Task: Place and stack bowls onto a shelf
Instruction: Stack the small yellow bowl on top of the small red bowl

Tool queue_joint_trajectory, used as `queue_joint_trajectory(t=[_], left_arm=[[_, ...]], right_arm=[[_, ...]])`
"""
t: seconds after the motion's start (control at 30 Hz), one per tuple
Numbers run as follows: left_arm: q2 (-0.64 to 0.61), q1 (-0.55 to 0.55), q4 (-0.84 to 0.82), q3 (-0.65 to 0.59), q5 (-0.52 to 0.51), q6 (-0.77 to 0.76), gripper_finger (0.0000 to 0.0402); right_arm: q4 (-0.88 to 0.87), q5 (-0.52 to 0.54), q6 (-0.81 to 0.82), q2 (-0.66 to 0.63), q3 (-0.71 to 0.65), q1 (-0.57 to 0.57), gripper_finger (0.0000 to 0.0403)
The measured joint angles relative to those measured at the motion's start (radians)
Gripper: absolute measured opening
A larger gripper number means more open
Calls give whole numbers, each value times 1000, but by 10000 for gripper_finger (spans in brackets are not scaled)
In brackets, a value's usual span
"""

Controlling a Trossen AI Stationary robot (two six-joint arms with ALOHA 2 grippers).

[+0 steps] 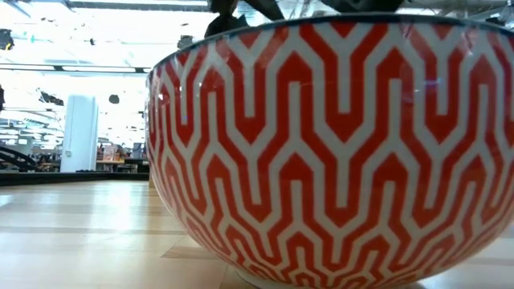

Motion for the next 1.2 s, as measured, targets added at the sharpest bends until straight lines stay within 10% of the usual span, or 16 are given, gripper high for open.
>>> queue_joint_trajectory(t=[0.47, 0.87, 1.2], left_arm=[[5, 36, -176, 87, -162, 43, 250], [3, 42, -152, 86, -236, 68, 38], [5, 70, -152, 111, -171, 113, 9]], right_arm=[[-121, 215, -258, 234, 364, 14, 39], [-136, 259, -405, 243, 433, 14, 54], [-99, 66, -465, 141, 435, -2, 186]])
